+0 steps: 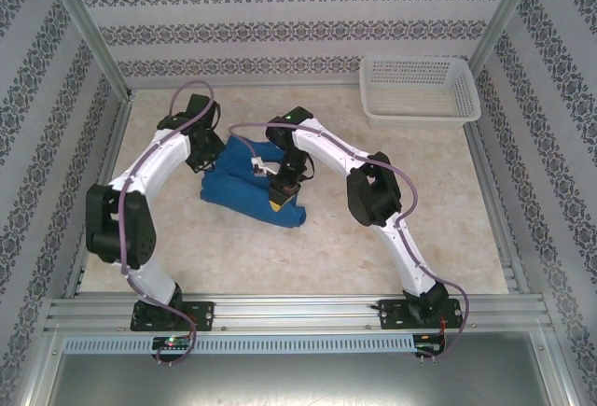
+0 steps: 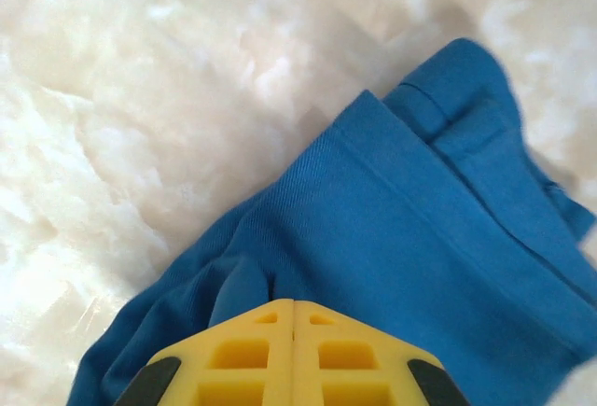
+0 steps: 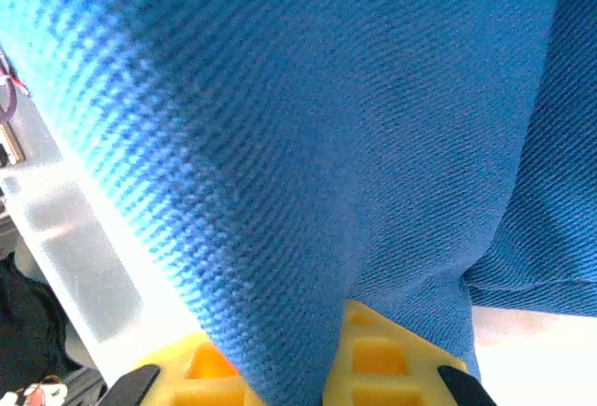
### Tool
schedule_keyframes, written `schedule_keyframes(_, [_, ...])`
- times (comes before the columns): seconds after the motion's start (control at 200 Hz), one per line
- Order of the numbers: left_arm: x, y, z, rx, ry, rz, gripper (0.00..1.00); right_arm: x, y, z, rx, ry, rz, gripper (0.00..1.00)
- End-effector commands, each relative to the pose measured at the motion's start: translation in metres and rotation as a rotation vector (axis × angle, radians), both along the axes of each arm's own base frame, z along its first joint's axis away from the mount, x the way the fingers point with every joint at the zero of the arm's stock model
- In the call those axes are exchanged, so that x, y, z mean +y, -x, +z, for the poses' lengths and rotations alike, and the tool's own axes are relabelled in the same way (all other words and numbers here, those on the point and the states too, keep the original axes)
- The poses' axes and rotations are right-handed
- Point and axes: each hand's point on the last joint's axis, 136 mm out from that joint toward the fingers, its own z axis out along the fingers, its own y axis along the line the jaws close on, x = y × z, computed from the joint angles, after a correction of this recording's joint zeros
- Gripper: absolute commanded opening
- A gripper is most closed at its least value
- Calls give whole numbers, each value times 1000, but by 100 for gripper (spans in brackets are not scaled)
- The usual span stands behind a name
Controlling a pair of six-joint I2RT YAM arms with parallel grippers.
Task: Roll up the long pants
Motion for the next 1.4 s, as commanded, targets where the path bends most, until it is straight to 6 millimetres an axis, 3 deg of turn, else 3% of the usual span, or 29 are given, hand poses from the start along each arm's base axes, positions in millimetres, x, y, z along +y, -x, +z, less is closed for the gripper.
schedule_keyframes(0.0, [9,13,23,-20,-17,-2,0,3,-18,-2,-25,-17,-36,0])
schedule_keyframes(0.265, [-1,28,24,-51,62,-15,0,3,-38,-30,35,-24,-101,0])
schedule_keyframes(0.525, [-16,36,-3,-11,146,-17,0,2,-60,-50,105,-71,-208,0])
schedule_keyframes(0.734, [-30,35,-17,-1,208,-22,0,3,-65,-56,132,-85,-243,0])
schedule_keyframes(1.029, [-62,-6,-35,-34,278,-91,0,4,-65,-54,132,-91,-246,0])
schedule_keyframes(1.239, [-77,-45,-73,-5,301,-120,0,3,-65,-55,140,-92,-248,0])
schedule_keyframes(1.394, [-87,-66,-123,67,308,-140,0,4,-61,-59,157,-97,-249,0])
